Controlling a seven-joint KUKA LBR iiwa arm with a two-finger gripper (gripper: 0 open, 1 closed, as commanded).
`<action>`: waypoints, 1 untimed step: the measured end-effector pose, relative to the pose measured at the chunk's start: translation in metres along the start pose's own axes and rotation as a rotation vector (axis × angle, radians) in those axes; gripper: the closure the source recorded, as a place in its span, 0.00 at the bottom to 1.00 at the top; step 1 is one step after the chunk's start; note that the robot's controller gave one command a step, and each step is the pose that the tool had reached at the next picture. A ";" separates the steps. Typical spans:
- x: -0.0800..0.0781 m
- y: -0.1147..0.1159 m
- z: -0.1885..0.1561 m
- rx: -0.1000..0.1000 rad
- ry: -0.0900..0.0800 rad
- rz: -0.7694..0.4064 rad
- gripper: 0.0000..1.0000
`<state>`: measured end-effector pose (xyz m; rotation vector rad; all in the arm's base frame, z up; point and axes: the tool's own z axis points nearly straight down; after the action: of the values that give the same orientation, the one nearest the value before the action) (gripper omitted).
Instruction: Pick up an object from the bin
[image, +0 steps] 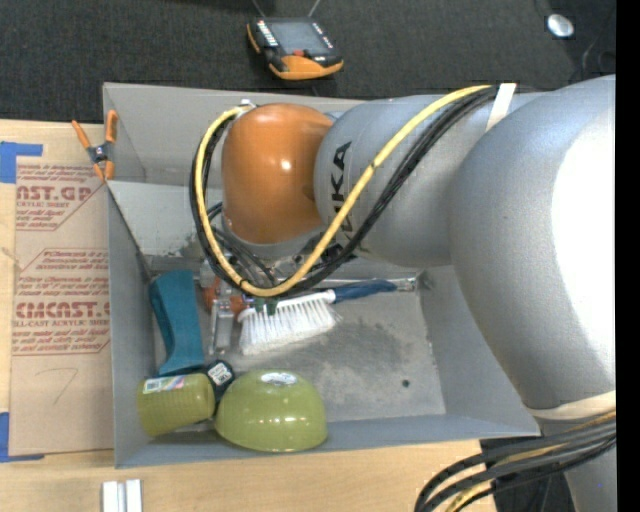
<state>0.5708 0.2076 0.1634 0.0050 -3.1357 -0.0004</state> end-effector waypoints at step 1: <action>-0.002 -0.001 -0.005 -0.001 -0.007 0.003 0.00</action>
Offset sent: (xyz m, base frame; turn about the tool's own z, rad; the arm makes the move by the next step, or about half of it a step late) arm 0.0099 -0.0926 -0.0934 -0.0698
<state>0.5726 0.2063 0.1684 0.0007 -3.1426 -0.0026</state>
